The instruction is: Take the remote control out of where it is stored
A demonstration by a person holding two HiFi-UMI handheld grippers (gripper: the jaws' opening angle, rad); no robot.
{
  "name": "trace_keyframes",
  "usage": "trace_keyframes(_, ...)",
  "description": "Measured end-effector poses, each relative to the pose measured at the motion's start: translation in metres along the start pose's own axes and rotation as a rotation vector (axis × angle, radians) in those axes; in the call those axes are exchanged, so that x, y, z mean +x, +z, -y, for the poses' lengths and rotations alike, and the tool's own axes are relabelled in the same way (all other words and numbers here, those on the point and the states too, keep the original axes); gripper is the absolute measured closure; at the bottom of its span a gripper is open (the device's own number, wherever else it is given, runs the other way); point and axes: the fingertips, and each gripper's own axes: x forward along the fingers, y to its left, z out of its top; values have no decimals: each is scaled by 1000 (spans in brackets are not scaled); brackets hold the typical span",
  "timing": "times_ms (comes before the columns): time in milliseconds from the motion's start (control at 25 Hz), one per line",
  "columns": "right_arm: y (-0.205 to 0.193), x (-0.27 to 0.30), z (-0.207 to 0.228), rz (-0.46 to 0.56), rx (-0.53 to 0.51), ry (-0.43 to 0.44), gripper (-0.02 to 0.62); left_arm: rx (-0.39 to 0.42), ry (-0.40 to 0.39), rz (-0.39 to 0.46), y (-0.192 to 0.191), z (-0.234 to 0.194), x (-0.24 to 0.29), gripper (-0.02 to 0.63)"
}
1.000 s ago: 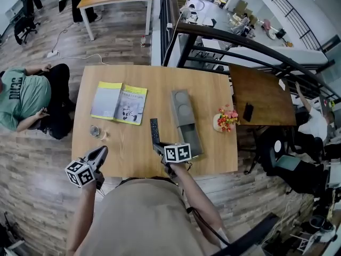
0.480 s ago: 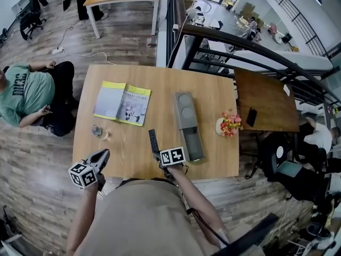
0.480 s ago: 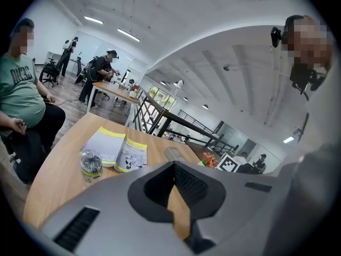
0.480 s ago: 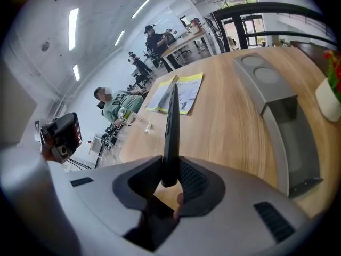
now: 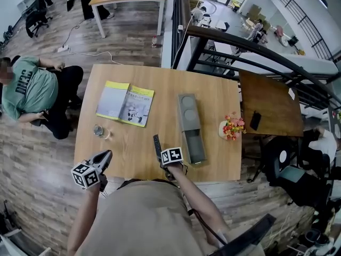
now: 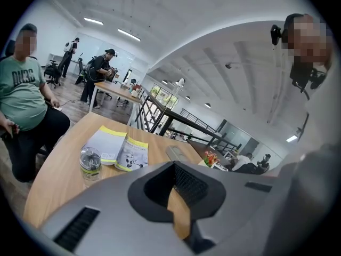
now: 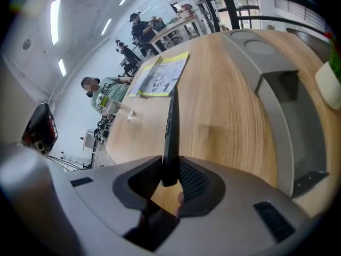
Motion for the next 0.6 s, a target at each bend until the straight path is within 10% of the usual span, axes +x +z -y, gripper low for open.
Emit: trace_keyframes(600, -30, 41, 56, -87, 12, -37, 499, -32, 75, -3, -21, 28, 4, 603)
